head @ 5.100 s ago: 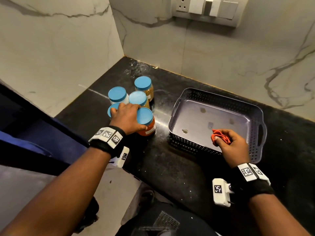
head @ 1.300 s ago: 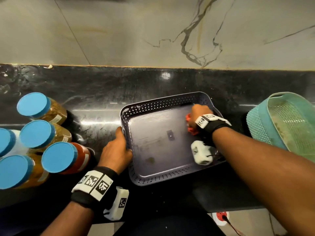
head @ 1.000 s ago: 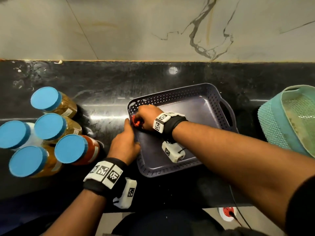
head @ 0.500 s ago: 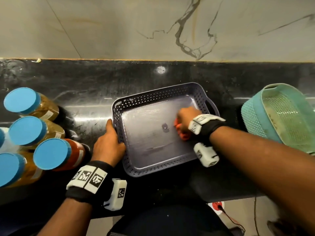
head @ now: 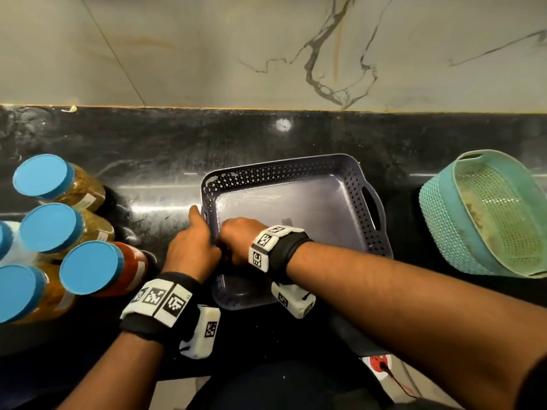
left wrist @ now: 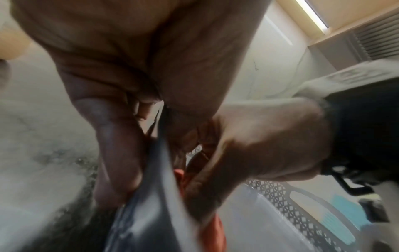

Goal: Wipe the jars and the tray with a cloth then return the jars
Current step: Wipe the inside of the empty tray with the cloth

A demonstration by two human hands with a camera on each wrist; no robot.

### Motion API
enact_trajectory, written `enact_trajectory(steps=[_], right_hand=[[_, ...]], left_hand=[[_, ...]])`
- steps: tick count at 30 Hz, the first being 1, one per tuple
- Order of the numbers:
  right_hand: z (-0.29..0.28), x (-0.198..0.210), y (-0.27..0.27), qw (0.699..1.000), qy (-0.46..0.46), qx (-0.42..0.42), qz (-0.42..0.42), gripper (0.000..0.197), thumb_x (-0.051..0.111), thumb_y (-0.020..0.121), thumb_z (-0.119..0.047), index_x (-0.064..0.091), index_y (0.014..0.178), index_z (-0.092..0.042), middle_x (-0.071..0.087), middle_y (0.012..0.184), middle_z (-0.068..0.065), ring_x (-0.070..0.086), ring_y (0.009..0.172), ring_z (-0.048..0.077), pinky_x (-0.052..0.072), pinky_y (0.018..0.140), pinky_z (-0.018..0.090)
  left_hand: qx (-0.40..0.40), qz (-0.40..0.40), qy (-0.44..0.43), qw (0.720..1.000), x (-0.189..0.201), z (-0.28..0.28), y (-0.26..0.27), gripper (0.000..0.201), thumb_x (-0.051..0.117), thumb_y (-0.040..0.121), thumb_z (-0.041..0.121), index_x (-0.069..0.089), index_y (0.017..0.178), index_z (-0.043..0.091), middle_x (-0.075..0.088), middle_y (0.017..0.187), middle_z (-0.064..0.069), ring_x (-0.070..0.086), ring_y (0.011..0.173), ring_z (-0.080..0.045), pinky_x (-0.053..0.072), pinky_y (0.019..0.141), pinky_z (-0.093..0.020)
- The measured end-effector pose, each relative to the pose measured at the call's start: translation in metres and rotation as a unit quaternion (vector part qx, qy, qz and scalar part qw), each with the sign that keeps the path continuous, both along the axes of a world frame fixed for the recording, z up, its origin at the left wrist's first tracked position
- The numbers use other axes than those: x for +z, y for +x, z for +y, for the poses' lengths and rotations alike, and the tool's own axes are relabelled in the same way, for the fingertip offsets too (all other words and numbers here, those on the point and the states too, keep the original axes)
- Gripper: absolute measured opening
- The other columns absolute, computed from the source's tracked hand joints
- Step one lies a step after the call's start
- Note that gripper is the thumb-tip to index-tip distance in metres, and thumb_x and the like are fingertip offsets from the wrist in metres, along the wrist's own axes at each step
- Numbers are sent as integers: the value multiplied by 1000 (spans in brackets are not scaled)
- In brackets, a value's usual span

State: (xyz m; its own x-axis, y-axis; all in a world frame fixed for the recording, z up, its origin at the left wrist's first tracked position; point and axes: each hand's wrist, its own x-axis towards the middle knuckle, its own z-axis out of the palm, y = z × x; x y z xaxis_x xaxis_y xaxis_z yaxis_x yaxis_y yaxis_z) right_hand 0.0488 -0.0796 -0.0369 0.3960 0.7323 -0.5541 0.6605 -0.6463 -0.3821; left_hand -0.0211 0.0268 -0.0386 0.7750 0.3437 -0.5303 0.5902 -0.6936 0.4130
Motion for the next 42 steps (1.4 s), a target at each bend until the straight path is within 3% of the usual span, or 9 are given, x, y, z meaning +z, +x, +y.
enact_trajectory(steps=[5,9,15,19,24,29,32,36,42], right_hand=[[-29,1,-8,990,-23,137,14,15,68,85,-21,72,95,-11,70,96,16,66,85,33,38,68,25],[-105,-2,19,986,-134,91,-29,18,61,73,-28,59,65,-12,60,59,4,61,58,29,48,58,25],[-167,16,71,960,-278,-3,-16,22,73,67,-17,73,89,-19,71,82,3,69,83,28,49,65,25],[-155,4,50,967,-243,-60,43,8,76,73,-16,69,76,-17,73,79,-5,68,73,16,56,69,24],[-117,-11,18,987,-111,-108,51,26,82,73,-26,70,95,-19,70,100,0,65,90,18,43,71,22],[-76,-10,14,993,-77,-50,75,28,79,73,-21,71,100,-21,72,100,3,67,93,23,40,70,21],[-48,3,24,996,-59,-16,69,30,77,75,-14,72,103,-21,70,99,2,65,91,22,38,68,22],[-4,10,43,1000,11,18,-13,25,72,80,-19,71,105,-22,65,104,8,64,94,28,38,69,26],[50,-5,60,993,92,-36,-65,22,65,83,-17,69,105,-20,60,108,14,62,100,36,44,76,32]], left_hand=[[-7,-21,-5,1000,-1,4,0,80,65,89,14,18,153,13,68,113,-28,66,106,-46,49,91,-48],[-27,-27,6,999,-2,7,0,73,63,89,8,23,149,17,71,106,-23,68,99,-45,50,88,-47],[-35,-25,16,999,0,11,16,66,67,91,18,31,147,13,68,115,-25,64,108,-45,47,88,-45],[46,-83,-53,994,10,39,48,97,83,81,42,28,155,10,71,117,-16,65,114,-35,50,100,-45],[47,-139,-14,989,8,39,33,66,77,87,37,49,142,12,62,129,-19,60,120,-38,48,101,-47],[87,-121,-51,987,-2,16,24,124,81,84,23,-16,159,9,58,137,-28,59,122,-44,49,99,-45],[78,-96,-33,992,-4,13,22,85,73,86,18,16,147,1,65,124,-24,64,114,-42,50,86,-41],[92,-41,-77,992,6,9,21,42,60,93,20,30,121,16,72,85,-11,72,59,-30,56,57,-36],[83,-45,-85,992,3,1,11,43,52,92,17,31,130,17,69,81,-5,67,60,-23,55,69,-39]])
